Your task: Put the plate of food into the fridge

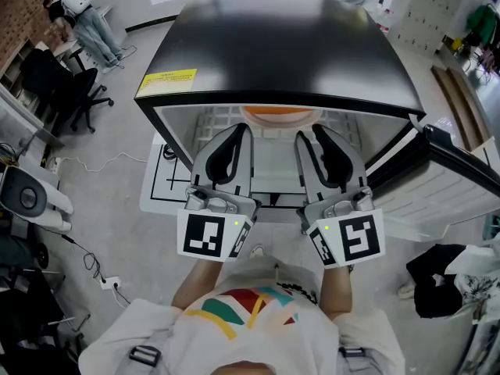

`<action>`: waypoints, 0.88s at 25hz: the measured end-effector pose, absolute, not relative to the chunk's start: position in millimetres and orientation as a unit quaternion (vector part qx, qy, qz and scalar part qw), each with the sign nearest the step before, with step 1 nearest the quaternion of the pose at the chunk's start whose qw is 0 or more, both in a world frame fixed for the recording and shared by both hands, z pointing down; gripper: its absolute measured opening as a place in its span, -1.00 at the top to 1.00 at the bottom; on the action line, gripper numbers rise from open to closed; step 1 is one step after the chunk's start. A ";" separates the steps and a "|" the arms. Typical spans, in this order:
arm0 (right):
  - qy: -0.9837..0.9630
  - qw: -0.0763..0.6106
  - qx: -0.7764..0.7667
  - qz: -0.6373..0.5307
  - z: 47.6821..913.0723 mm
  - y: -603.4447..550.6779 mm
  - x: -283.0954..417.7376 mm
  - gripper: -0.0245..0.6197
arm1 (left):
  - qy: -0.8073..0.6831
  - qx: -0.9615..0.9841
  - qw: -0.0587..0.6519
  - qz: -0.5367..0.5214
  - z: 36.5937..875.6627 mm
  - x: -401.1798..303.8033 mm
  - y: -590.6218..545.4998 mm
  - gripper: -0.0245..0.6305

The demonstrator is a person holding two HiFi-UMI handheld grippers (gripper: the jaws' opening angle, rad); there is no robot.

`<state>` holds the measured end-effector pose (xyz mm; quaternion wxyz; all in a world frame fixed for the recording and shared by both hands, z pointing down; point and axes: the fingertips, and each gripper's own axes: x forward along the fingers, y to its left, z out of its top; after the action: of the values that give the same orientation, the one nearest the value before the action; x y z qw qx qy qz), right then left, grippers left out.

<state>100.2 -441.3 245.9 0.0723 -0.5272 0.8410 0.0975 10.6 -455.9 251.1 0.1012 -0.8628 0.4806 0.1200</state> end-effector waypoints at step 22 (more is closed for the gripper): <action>0.788 0.081 -0.604 0.087 273.3 -425.6 115.6 0.92 | 0.488 -0.863 0.086 0.097 271.3 5.2 -456.6 0.91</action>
<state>115.6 -425.6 273.3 0.0806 -0.6042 0.7879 0.0872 5.2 -456.6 271.3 0.0862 -0.8634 0.4876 0.0965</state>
